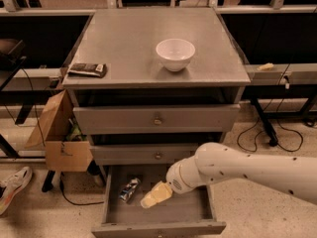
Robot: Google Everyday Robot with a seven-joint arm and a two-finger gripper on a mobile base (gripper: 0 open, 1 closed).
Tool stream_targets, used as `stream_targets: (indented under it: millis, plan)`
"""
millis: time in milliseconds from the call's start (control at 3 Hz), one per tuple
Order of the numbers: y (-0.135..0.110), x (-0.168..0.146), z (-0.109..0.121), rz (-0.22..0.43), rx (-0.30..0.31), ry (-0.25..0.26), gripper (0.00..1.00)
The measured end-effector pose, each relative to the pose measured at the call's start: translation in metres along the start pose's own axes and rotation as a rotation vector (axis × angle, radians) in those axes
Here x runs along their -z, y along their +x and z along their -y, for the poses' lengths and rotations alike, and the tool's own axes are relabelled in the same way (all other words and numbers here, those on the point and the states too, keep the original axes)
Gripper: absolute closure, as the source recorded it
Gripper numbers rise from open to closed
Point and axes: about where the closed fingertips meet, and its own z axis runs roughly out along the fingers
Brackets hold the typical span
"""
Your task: Pick redbull can from bottom drawer and place on counter
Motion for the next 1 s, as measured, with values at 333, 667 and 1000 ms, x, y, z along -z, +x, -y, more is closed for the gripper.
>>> stream_targets:
  millis: [333,667,1000]
  plan:
    - [0.033,-0.039,0.029,0.009,-0.089,0.009,0.00]
    - [0.067,-0.071,0.057,-0.066,-0.242,0.010,0.00]
    - [0.067,-0.071,0.057,-0.066,-0.241,0.010,0.00]
